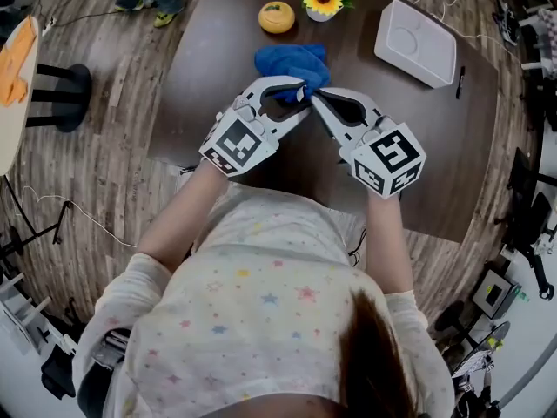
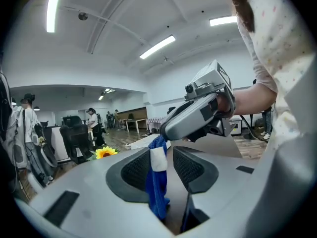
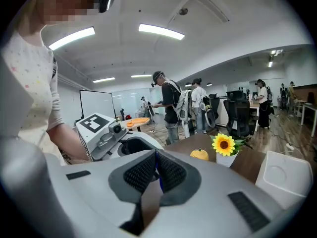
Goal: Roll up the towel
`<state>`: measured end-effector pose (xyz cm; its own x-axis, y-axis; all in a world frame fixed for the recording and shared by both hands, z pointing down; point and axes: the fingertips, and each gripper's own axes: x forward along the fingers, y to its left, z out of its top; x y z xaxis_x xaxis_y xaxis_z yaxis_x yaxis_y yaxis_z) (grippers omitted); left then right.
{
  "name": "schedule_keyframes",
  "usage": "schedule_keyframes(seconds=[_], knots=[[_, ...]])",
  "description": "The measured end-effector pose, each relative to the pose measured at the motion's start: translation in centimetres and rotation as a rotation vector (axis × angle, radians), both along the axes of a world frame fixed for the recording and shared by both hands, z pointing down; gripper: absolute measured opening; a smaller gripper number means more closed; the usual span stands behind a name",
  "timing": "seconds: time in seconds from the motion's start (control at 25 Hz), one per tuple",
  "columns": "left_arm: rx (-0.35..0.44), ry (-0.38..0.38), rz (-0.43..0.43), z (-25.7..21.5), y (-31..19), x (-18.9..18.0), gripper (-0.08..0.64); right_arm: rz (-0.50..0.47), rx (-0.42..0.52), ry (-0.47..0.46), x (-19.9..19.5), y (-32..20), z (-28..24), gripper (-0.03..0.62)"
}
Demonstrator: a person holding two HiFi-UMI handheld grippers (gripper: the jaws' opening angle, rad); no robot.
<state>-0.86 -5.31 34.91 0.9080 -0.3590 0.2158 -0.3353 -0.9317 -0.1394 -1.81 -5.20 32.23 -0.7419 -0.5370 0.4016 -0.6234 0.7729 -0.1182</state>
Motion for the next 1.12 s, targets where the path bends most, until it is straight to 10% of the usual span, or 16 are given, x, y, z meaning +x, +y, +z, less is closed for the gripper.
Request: schedule_keyframes(seconds=[0.72,1.12], knots=[[0.015,-0.055,-0.101,-3.0,-2.4,-2.3,0.029,0.020,0.056,0.029,1.5,0.1,-0.5,0.043],[0.022,-0.027,-0.186,-7.5,-5.2,-2.8,0.029,0.039,-0.138,0.102,1.8,0.6,10.0,0.086]])
